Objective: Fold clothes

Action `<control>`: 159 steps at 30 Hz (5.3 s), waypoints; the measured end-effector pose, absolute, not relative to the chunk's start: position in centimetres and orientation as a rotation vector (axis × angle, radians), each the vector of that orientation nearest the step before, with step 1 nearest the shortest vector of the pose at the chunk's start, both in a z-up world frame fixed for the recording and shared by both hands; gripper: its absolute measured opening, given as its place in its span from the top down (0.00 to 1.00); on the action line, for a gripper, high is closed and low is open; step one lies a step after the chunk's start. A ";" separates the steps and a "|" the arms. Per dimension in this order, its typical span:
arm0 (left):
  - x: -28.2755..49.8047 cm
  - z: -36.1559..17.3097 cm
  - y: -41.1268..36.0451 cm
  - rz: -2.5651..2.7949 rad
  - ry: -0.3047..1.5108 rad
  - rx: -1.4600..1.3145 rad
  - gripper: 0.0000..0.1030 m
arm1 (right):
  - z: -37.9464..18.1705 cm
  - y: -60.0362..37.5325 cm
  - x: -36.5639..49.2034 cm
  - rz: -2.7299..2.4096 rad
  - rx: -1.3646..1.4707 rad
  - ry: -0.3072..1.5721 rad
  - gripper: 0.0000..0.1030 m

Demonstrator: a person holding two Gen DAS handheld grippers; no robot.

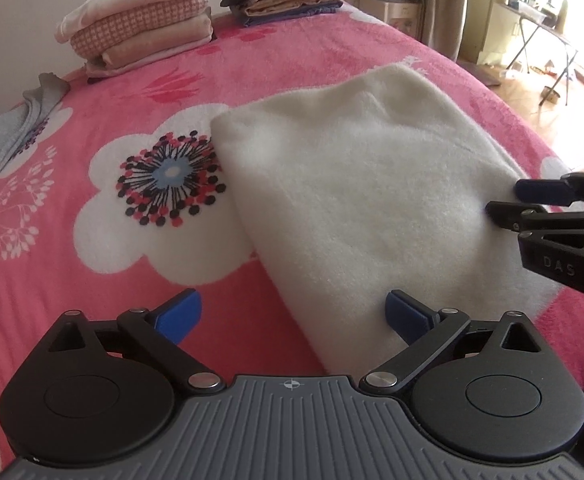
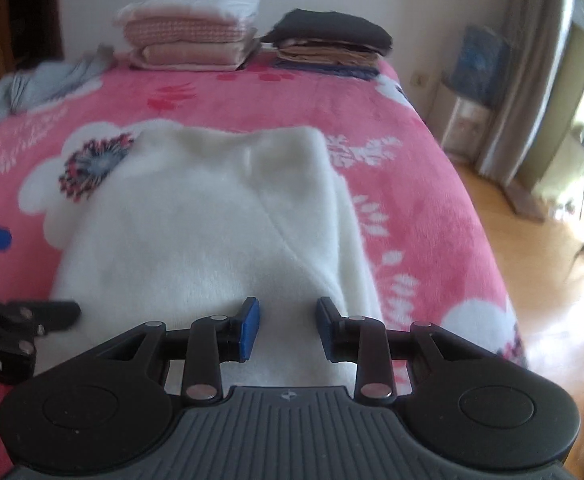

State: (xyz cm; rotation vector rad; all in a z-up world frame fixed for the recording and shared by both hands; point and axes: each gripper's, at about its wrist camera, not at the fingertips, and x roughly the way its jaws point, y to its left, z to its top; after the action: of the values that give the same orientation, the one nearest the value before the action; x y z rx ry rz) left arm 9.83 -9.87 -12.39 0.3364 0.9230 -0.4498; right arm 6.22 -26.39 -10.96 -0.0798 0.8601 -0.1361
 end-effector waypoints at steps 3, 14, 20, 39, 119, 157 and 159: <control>10.0 -12.4 -10.0 -0.442 0.929 0.342 0.03 | -10.0 -26.6 6.1 -0.141 -0.051 0.851 0.69; 10.0 -12.2 -10.3 -0.434 0.942 0.341 0.03 | -11.4 -27.2 6.8 -0.165 -0.053 0.821 0.66; 10.0 -12.3 -10.3 -0.432 0.943 0.341 0.03 | -11.6 -27.3 6.6 -0.172 -0.036 0.804 0.66; 11.1 -12.4 -8.0 -0.482 0.968 0.184 0.02 | -11.6 -27.6 6.4 -0.171 -0.011 0.785 0.66; 48.0 15.9 -8.1 -0.998 1.000 -0.401 0.13 | 24.1 -35.4 39.1 0.200 0.569 0.868 0.41; 63.4 -0.7 -13.9 0.217 0.658 -0.935 0.13 | 10.3 -12.7 85.5 1.380 -0.560 1.105 0.43; 63.2 -0.2 -14.4 0.214 0.648 -0.904 0.13 | 9.9 -13.3 86.2 1.388 -0.512 1.100 0.43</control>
State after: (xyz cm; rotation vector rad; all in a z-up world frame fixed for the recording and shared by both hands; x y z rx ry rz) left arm 63.19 -14.38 -0.16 -0.9037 0.6476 0.2139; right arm 86.16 -13.30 9.93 -0.5119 1.1004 1.3875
